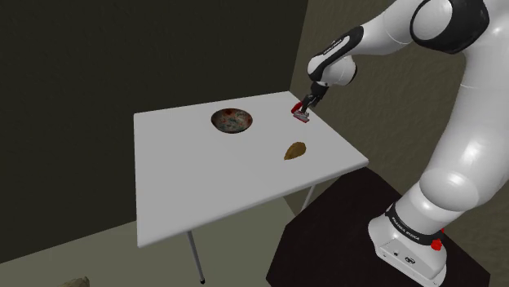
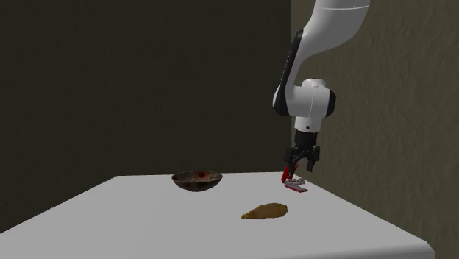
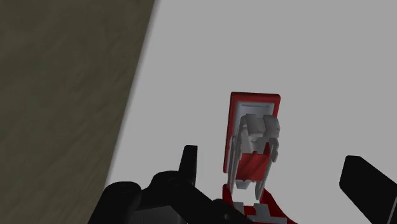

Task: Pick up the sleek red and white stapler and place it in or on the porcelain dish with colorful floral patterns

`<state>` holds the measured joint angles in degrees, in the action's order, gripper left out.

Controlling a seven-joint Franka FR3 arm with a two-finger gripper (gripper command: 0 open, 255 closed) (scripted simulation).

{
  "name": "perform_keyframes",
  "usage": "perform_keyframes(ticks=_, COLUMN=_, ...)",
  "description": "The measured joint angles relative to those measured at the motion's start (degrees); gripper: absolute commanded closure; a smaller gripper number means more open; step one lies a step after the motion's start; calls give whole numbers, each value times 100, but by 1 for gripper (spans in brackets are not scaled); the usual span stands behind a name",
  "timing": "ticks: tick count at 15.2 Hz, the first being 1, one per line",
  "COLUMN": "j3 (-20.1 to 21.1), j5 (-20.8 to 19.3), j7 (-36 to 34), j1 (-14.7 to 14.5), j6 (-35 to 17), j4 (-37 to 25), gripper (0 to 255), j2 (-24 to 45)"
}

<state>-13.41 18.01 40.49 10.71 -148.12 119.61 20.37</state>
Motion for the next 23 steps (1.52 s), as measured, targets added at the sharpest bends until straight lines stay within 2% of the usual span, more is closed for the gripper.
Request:
perform_keyframes(ticks=4, j3=94, j5=145, j7=100, j1=55, j6=-197, j4=-79, gripper=0, j2=286)
perform_keyframes(ticks=10, j3=109, j5=164, j7=110, j1=62, j6=-227, j4=-94, gripper=0, j2=328)
perform_keyframes(ticks=11, j3=109, j5=164, j7=110, j1=62, j6=-227, j4=-94, gripper=255, j2=328)
perform_keyframes(ticks=23, j3=80, j5=119, j7=70, j1=40, j6=-154, j4=-106, gripper=255, j2=260)
